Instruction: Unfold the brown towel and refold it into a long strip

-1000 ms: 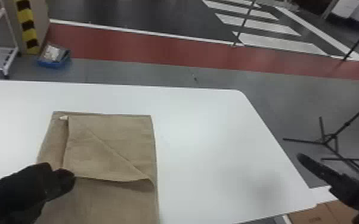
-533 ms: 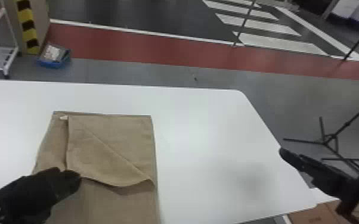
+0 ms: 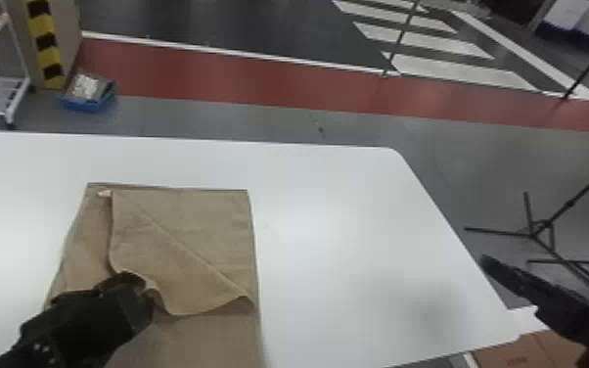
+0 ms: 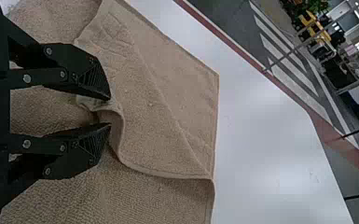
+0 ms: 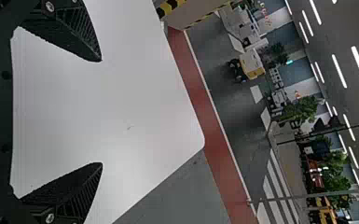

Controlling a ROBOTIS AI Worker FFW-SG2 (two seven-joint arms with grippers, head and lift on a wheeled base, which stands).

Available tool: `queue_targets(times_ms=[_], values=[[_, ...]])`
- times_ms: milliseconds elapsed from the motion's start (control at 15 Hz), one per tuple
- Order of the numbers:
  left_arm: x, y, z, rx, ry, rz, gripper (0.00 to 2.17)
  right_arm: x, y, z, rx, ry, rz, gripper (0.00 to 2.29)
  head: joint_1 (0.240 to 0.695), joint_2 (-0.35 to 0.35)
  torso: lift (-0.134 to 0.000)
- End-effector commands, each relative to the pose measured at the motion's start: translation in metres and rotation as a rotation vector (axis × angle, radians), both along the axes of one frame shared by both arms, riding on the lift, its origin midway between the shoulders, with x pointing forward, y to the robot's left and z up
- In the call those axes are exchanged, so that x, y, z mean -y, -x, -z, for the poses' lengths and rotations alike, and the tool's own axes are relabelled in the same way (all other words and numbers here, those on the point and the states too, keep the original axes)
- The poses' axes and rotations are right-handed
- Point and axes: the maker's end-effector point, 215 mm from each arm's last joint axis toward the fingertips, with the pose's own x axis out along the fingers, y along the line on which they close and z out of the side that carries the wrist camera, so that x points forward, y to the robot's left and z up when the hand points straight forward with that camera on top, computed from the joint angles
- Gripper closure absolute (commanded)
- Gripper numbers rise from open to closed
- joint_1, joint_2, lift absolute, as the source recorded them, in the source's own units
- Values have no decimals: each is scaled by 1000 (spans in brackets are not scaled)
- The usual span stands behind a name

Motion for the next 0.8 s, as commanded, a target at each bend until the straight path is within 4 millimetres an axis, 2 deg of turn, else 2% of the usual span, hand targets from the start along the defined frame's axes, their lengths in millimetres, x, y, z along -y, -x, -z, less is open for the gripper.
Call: queue_targets(times_ms=[0, 200, 267, 400, 467, 600, 733], values=[[0, -3, 1, 9, 4, -10, 792, 7, 5, 1, 0, -1, 17, 83, 695, -350, -123], [-2, -7, -1, 20, 3, -17, 812, 8, 6, 1, -2, -2, 21, 83, 695, -350, -123], [-2, -7, -2, 21, 1, -17, 1035, 6, 4, 0, 0, -1, 17, 83, 695, -350, -123], [-8, -11, -4, 35, -3, -32, 1804, 1, -2, -1, -8, 20, 1, 83, 695, -350, -123], [-11, -13, -9, 51, -7, -37, 1912, 1, -7, -3, -19, 56, -8, 83, 695, -350, -123], [-13, -14, -18, 66, -12, -30, 1912, 10, -26, -10, -63, 201, -25, 83, 695, -350, -123], [-20, -17, -27, 80, -5, -31, 1912, 8, -54, -21, -102, 340, -68, 76, 695, -350, -123]])
